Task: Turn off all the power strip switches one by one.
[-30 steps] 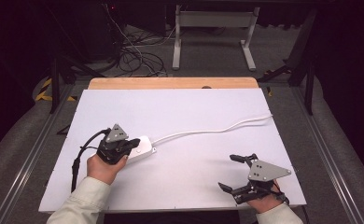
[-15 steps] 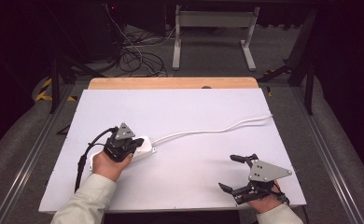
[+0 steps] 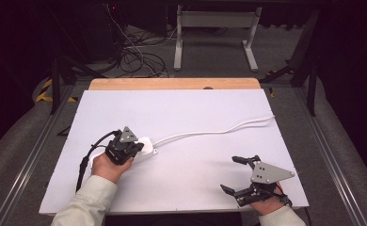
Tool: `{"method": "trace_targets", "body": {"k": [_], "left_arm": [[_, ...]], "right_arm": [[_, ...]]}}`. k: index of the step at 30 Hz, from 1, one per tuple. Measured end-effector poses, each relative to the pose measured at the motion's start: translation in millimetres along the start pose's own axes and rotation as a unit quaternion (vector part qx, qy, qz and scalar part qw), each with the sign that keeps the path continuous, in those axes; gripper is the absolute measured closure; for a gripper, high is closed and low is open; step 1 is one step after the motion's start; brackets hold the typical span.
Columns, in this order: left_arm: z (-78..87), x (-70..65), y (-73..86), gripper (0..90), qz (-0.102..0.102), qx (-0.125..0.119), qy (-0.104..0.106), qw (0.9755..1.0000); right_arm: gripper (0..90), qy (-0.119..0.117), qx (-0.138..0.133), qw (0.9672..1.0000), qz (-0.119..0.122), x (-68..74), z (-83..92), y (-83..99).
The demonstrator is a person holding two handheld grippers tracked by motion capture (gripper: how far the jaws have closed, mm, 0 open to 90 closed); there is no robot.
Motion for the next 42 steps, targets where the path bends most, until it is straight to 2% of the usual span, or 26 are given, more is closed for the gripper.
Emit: {"method": "trace_targets", "body": {"k": [7,16,20,26,30,33,42], "left_arm": [[-3.7,-1.8,2.1,90.0,-0.008,0.015,-0.002,0.9999],[-5.4,-2.0,4.9,90.0,0.004,0.017,0.007,0.9998],[-5.5,-2.6,5.5,90.0,0.001,0.012,0.000,0.9999],[-5.3,-3.3,7.4,90.0,0.006,0.008,0.001,0.9999],[-5.3,-3.9,7.7,90.0,0.005,0.007,-0.008,0.9999],[-5.9,-3.4,7.6,90.0,0.012,0.008,-0.001,0.9999],[-6.2,-5.3,8.0,90.0,0.006,0.010,-0.009,0.9999]], "right_arm": [[7.2,-0.001,-0.001,1.0000,0.000,0.0,-0.2,0.0],[7.2,-0.001,0.000,1.0000,-0.001,0.4,0.0,0.0],[7.2,-0.001,0.000,1.0000,-0.001,0.5,0.0,-0.1],[7.2,-0.001,0.000,1.0000,-0.002,0.7,0.0,0.0],[7.2,-0.001,0.000,1.0000,-0.002,0.7,-0.2,0.0],[7.2,0.000,0.000,1.0000,-0.002,0.8,-0.3,0.0],[7.2,-0.001,0.001,1.0000,-0.003,0.6,-0.6,0.1]]}}
Point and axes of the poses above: each handheld gripper's, and its own axes: z roughly backward along the jaws, y roughly out of its underside, x roughly to its left, the point moved 1 cm from there along -z, roughly forward along the jaws, and after that the axes turned 14 degrees about -y, right-handed, at the moved point
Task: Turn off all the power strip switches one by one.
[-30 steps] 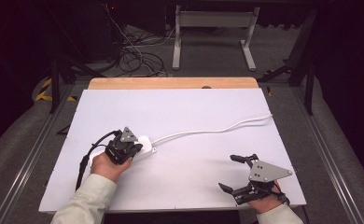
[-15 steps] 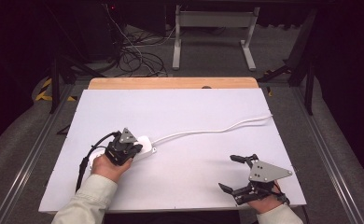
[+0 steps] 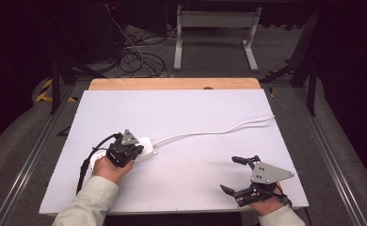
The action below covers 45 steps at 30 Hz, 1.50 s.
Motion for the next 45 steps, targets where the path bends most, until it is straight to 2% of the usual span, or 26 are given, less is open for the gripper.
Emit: {"method": "trace_targets", "body": {"k": [5,6,7,8,10,12,15,20,23,24,25,27,28,32,34,36,39,42,45], "left_arm": [[0.9,-0.1,-0.2,90.0,-0.002,0.001,0.000,1.0000],[3.3,0.1,-0.3,90.0,-0.001,-0.010,-0.004,0.9999],[5.9,1.6,-1.7,90.0,0.004,-0.005,-0.005,1.0000],[16.2,7.2,-4.1,90.0,0.028,-0.040,0.010,0.9988],[29.5,12.1,-8.6,90.0,0.038,-0.072,0.013,0.9966],[34.0,12.4,-10.0,90.0,0.039,-0.078,0.016,0.9961],[40.6,10.3,-10.8,90.0,0.022,-0.082,0.010,0.9963],[47.1,5.7,-11.5,90.0,0.016,-0.092,0.013,0.9956],[53.1,6.5,-10.6,87.5,0.017,-0.111,0.020,0.9934],[55.5,7.7,-10.1,87.5,0.020,-0.119,0.030,0.9922],[57.8,9.0,-9.7,68.2,0.028,-0.124,0.039,0.9911],[65.3,11.7,-5.7,56.4,0.036,-0.147,0.049,0.9872],[69.5,13.3,-3.4,56.4,0.040,-0.156,0.050,0.9857],[84.3,20.5,8.0,41.7,0.063,-0.185,0.062,0.9788],[90.1,23.0,15.8,38.3,0.063,-0.198,0.062,0.9762],[95.3,24.2,24.8,35.2,0.061,-0.205,0.056,0.9753],[102.1,27.0,38.7,29.7,0.059,-0.205,0.045,0.9760],[107.4,28.1,53.4,22.1,0.063,-0.215,0.023,0.9743],[109.9,27.7,69.9,19.4,0.067,-0.224,0.020,0.9721]], "right_arm": [[7.2,0.000,0.001,1.0000,0.001,0.1,-0.1,0.0],[7.2,0.000,0.000,1.0000,0.001,0.1,0.3,-0.1],[7.2,0.000,-0.001,1.0000,0.002,0.1,0.7,-0.1],[7.2,0.000,-0.002,1.0000,0.002,-0.2,1.1,-0.1],[7.2,0.000,-0.002,1.0000,0.003,-1.5,0.9,0.2],[7.2,0.000,-0.001,1.0000,0.000,-1.7,0.5,0.5],[7.2,0.000,0.001,1.0000,0.000,-1.7,0.0,0.7],[7.2,0.002,0.000,1.0000,0.000,-0.8,0.6,0.4],[7.2,0.003,0.000,1.0000,0.000,-0.9,0.7,0.4],[7.2,0.003,0.000,1.0000,0.000,-0.9,0.7,0.4],[7.2,0.003,0.000,1.0000,0.001,-1.1,1.1,0.4],[7.2,0.004,-0.002,1.0000,0.003,-1.6,1.3,0.4],[7.2,0.005,-0.001,1.0000,0.002,-1.4,1.4,0.5],[7.2,0.007,-0.004,1.0000,0.001,-1.3,2.5,0.4],[7.2,0.008,-0.005,1.0000,0.001,-1.7,3.0,0.5],[7.2,0.008,-0.006,1.0000,0.001,-1.7,3.3,0.5],[7.2,0.009,-0.008,0.9999,-0.001,-2.2,3.3,0.7],[7.2,0.009,-0.008,0.9999,-0.002,-2.4,3.3,0.8],[7.2,0.010,-0.007,0.9999,-0.001,-2.2,3.5,0.6]]}}
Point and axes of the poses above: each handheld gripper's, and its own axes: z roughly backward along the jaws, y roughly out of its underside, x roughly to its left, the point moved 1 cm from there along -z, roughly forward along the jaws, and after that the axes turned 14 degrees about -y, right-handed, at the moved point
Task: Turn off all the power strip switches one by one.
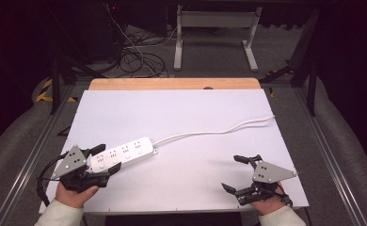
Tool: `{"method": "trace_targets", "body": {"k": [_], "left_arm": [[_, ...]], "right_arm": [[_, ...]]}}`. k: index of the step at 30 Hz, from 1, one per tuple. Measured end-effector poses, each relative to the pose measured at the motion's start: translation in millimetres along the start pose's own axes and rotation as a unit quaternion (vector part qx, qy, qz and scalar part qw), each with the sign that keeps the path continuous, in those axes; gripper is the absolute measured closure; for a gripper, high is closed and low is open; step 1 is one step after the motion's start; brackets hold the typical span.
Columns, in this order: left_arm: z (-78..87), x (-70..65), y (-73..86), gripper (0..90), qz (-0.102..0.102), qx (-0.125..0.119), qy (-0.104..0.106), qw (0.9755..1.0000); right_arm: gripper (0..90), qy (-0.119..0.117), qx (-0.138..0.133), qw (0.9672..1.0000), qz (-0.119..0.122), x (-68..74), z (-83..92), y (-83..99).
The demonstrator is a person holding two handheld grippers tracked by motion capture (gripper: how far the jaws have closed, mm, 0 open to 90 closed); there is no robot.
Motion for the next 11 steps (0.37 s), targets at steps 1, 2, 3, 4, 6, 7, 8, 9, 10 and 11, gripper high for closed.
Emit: {"method": "trace_targets", "body": {"k": [1,2,3,4,6,7,8,9,10,11], "left_arm": [[3.0,0.4,4.8,19.4,-0.001,-0.001,0.000,1.0000],[5.9,0.0,9.5,19.5,0.001,-0.003,-0.001,1.0000],[8.6,0.4,13.6,19.7,-0.005,-0.006,-0.002,1.0000],[10.8,0.5,17.5,19.7,-0.008,-0.007,-0.001,0.9999],[15.1,-0.5,25.3,19.7,-0.012,-0.005,-0.004,0.9999],[16.4,-1.3,29.0,19.7,-0.015,-0.002,-0.008,0.9998],[17.1,-1.8,32.3,19.7,-0.020,0.003,-0.013,0.9997],[18.1,-2.2,35.3,19.4,-0.021,0.007,-0.017,0.9996],[18.9,-1.9,37.5,19.4,-0.020,0.009,-0.020,0.9996],[19.6,-1.2,38.9,19.3,-0.015,0.010,-0.020,0.9996]], "right_arm": [[7.2,0.000,0.000,1.0000,0.000,-0.1,0.3,0.0],[7.2,0.001,-0.001,1.0000,-0.001,-0.2,0.3,0.1],[7.2,0.002,-0.001,1.0000,-0.001,-0.5,0.4,0.2],[7.2,0.002,-0.002,1.0000,-0.001,-0.7,0.4,0.2],[7.2,0.000,-0.002,1.0000,-0.002,-1.0,0.3,0.4],[7.2,0.001,-0.001,1.0000,-0.003,-0.7,0.2,0.4],[7.2,0.001,-0.001,1.0000,-0.003,-0.6,0.2,0.4],[7.2,0.002,-0.001,1.0000,-0.002,-0.6,0.4,0.4],[7.2,0.002,-0.002,1.0000,-0.002,-0.5,0.4,0.4],[7.2,0.002,-0.002,1.0000,-0.003,-0.5,0.4,0.4]]}}
Point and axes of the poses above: each handheld gripper's, and its own axes: z roughly backward along the jaws, y roughly out of its underside, x roughly to its left, the point moved 1 cm from there along -z, roughly forward along the jaws, and after that the axes turned 14 degrees about -y, right-handed, at the moved point
